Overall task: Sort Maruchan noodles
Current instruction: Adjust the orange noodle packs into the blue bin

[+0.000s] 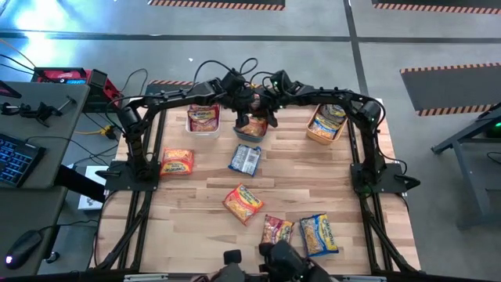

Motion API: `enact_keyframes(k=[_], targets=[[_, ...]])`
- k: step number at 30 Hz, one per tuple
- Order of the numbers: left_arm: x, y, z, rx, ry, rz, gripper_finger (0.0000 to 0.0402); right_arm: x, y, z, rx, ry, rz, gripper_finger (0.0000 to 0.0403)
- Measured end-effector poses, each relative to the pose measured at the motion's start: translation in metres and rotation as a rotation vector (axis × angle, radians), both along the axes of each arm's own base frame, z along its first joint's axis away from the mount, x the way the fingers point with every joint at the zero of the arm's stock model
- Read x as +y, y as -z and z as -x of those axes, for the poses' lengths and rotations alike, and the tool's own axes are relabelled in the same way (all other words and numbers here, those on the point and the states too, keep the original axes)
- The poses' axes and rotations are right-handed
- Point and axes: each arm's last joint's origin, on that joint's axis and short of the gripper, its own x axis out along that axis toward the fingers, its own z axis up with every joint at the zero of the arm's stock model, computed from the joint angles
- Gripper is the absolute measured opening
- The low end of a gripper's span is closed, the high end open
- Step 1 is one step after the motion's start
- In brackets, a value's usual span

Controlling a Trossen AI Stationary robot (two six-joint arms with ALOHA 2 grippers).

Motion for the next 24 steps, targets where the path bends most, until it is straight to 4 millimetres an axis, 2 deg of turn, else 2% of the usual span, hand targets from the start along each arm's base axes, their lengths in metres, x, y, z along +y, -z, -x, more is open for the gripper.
enact_keyframes(k=[3,7,11,16,20,24], targets=[[0.001,-0.001,0.007,0.035,-0.101,0.069,0.0007,-0.001,0.000,0.006,0.048,0.024,-0.021,0.0008],[0.009,0.005,0.023,0.130,-0.262,0.170,0.0040,-0.001,-0.016,0.018,0.106,0.067,0.032,0.0018],[0.019,0.010,0.032,0.152,-0.426,0.243,0.0097,-0.002,-0.028,0.028,0.133,0.088,0.057,0.0004],[0.037,0.022,0.041,0.139,-0.575,0.341,0.0160,-0.007,-0.032,0.033,0.125,0.107,0.062,0.0001],[0.046,0.041,0.041,0.148,-0.598,0.411,0.0176,-0.008,-0.032,0.034,0.122,0.109,0.065,0.0001],[0.049,0.050,0.037,0.143,-0.602,0.417,0.0172,-0.009,-0.033,0.033,0.113,0.108,0.075,0.0000]])
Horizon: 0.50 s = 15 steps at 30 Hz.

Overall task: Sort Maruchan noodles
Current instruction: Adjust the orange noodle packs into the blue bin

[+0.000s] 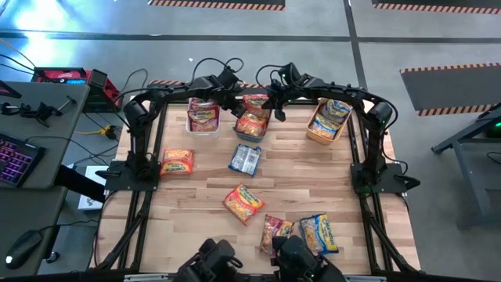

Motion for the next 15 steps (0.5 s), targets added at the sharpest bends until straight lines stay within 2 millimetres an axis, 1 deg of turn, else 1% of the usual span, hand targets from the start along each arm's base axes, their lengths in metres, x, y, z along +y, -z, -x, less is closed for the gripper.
enact_keyframes(k=[2,4,6,9,10,11,15], targets=[[0.0001,0.0009,-0.0003,0.004,0.015,-0.008,0.0162,0.0001,0.0000,-0.0001,0.000,0.000,0.000,0.0000],[0.0000,0.0010,-0.0004,0.007,0.030,-0.015,0.0141,-0.0001,-0.0001,0.0000,-0.001,0.000,0.001,0.0000],[-0.0002,0.0010,-0.0007,0.010,0.054,-0.028,0.0107,-0.0005,-0.0001,0.0003,-0.001,0.001,0.001,0.0000],[0.0004,0.0005,-0.0014,0.013,0.110,-0.067,0.0037,-0.0006,-0.0001,0.0003,-0.002,0.001,0.001,0.0000],[0.0006,0.0001,-0.0020,0.011,0.130,-0.083,0.0019,-0.0006,-0.0002,0.0004,-0.003,0.000,0.000,0.0000],[0.0004,-0.0003,-0.0032,0.008,0.146,-0.097,0.0010,-0.0005,-0.0002,0.0003,-0.004,-0.001,-0.004,0.0000],[-0.0038,-0.0011,-0.0081,-0.015,0.262,-0.128,0.0005,-0.0007,-0.0001,0.0003,0.002,0.022,-0.017,0.0000]])
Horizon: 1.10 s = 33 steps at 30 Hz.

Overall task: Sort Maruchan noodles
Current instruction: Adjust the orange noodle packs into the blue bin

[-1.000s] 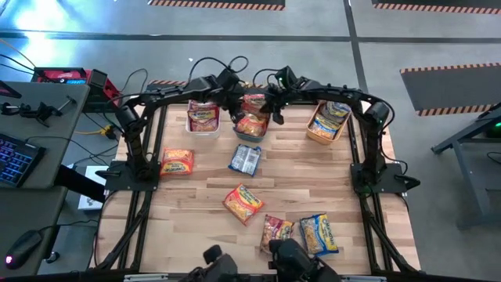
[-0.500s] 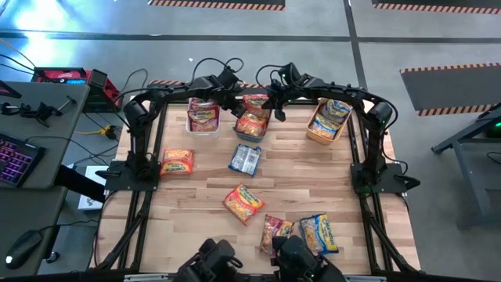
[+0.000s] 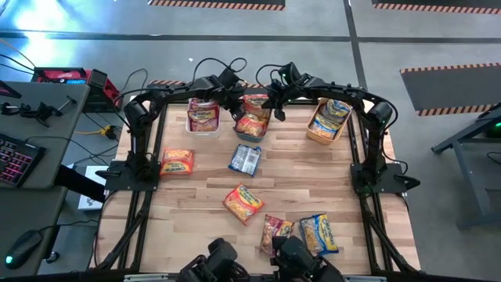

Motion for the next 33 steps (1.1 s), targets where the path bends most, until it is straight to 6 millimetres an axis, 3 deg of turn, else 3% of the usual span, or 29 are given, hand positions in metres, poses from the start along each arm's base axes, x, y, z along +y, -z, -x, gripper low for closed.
enact_keyframes(k=[5,14,18,26,33], targets=[[-0.008,-0.008,-0.012,-0.051,0.092,-0.043,0.0001,0.006,0.001,-0.006,0.024,0.013,0.022,0.0028],[-0.017,-0.027,-0.029,-0.103,0.199,-0.111,0.0000,0.010,0.016,-0.026,-0.023,0.021,0.009,0.0174],[-0.019,-0.027,-0.030,-0.113,0.217,-0.108,0.0000,0.006,0.015,-0.030,-0.077,0.033,0.022,0.0216],[-0.018,-0.029,-0.031,-0.127,0.234,-0.129,0.0000,0.001,0.041,-0.038,-0.135,-0.050,0.011,0.0227],[-0.018,-0.030,-0.033,-0.152,0.252,-0.137,0.0000,0.003,0.044,-0.041,-0.160,-0.117,0.005,0.0210]])
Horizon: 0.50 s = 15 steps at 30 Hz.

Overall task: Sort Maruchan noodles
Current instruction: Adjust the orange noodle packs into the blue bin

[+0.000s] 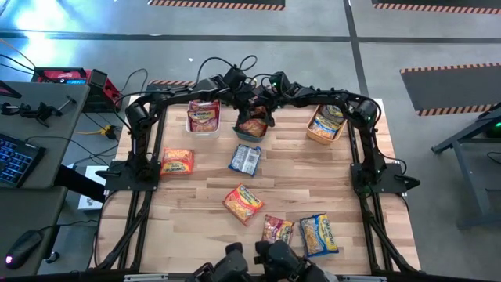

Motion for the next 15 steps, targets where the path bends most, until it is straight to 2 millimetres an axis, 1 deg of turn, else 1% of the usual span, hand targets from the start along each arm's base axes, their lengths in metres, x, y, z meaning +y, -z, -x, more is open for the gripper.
enact_keyframes(k=[2,4,9,10,11,15], targets=[[0.000,-0.001,-0.001,-0.015,0.012,0.008,0.0000,0.001,0.000,0.000,-0.008,-0.015,-0.007,0.0185],[0.000,-0.001,-0.001,-0.024,0.015,0.014,0.0000,0.001,0.000,0.000,-0.014,-0.026,-0.012,0.0149],[-0.001,-0.005,0.000,-0.029,0.010,0.015,0.0000,0.001,-0.001,0.000,-0.016,-0.027,-0.013,0.0032],[-0.002,-0.008,0.001,-0.035,-0.003,0.020,0.0000,0.000,-0.001,0.000,-0.018,-0.025,-0.012,0.0017],[-0.002,-0.013,0.002,-0.046,-0.017,0.026,0.0001,0.000,-0.001,0.000,-0.017,-0.022,-0.012,0.0010],[-0.005,-0.038,0.012,-0.089,-0.051,0.009,0.0012,-0.001,-0.001,0.001,-0.013,-0.014,-0.011,0.0019]])
